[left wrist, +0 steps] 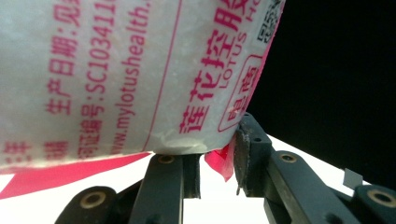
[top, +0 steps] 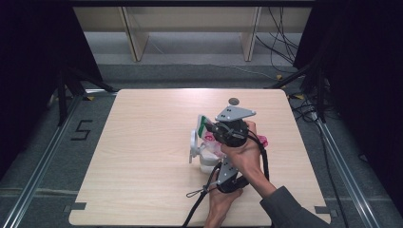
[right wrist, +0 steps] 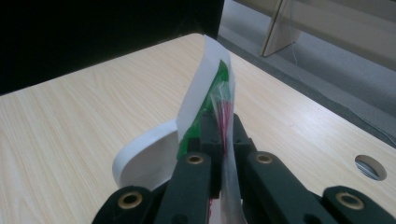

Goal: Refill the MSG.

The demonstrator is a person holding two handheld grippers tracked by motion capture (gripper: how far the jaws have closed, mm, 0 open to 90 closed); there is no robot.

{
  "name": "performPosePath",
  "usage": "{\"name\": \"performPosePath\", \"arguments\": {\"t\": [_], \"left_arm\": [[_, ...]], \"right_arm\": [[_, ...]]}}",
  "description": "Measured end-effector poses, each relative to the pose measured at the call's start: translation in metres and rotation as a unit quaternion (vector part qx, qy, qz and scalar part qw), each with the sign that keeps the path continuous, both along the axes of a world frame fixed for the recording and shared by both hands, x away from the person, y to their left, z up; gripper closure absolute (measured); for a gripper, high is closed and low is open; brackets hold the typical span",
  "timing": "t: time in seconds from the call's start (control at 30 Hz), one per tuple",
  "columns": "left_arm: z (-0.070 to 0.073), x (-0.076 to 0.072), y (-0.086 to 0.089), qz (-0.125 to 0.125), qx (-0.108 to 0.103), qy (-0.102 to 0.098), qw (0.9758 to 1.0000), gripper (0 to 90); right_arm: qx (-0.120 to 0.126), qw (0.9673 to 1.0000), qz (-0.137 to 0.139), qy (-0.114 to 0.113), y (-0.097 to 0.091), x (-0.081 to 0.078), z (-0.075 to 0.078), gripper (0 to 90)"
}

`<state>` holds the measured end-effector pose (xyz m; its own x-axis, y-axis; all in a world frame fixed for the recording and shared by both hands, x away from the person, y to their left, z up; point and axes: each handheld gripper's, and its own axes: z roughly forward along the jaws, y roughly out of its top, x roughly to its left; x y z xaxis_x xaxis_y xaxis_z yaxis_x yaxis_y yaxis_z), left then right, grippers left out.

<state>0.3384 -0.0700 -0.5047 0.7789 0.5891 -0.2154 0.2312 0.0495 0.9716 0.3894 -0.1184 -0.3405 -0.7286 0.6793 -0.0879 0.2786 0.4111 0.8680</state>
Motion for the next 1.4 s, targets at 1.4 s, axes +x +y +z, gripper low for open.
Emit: {"name": "performPosePath", "arguments": {"t": [1.4], "left_arm": [[-0.0012, 0.0007, -0.0010, 0.002, -0.001, -0.004, 1.0000, 73.4]], "right_arm": [[-0.001, 1.0000, 0.004, 0.008, 0.0017, -0.0012, -0.0005, 89.7]]}}
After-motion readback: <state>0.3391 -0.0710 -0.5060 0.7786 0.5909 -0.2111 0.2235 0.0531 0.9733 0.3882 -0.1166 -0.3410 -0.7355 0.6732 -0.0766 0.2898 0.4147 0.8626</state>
